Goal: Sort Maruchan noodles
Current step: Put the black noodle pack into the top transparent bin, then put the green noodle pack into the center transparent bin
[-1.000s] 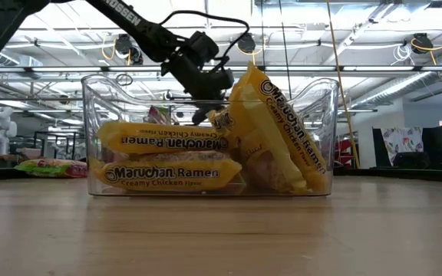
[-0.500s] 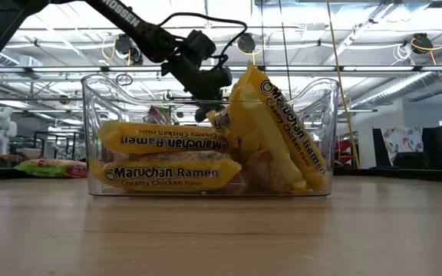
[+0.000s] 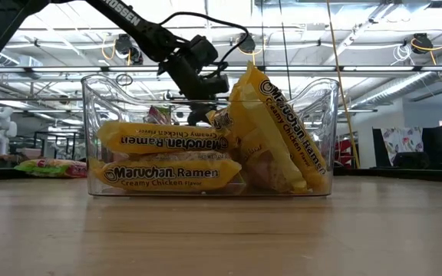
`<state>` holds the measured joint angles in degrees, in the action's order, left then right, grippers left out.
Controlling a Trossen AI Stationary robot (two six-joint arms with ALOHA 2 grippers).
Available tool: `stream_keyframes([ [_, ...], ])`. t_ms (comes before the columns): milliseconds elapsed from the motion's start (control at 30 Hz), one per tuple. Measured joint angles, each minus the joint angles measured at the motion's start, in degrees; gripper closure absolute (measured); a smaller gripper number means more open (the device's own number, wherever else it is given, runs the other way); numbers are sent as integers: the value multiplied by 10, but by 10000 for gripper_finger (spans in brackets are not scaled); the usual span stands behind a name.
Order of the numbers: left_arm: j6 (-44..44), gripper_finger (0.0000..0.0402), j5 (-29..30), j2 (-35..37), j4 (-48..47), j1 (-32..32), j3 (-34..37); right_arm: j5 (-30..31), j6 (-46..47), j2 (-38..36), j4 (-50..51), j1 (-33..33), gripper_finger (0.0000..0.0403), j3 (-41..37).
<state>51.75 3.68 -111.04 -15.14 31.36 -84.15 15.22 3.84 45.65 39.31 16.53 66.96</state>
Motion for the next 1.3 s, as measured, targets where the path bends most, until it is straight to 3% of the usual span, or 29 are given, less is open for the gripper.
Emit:
stream_keyframes([
  [200,-24,381,75,0,17,-9,-1,0,0,0,0,0,312,0],
  [467,-29,353,106,0,22,-23,-1,-3,5,0,0,0,312,0],
  [733,28,344,311,20,48,-60,-1,-2,15,0,0,0,312,0],
  [967,-145,344,328,122,-25,-88,-1,6,15,3,0,-5,312,0],
  [1100,-267,344,321,203,-127,-99,-1,28,15,16,-1,-17,312,0],
  [1300,-439,344,249,322,-306,-125,-1,13,-2,64,-23,-50,312,0],
])
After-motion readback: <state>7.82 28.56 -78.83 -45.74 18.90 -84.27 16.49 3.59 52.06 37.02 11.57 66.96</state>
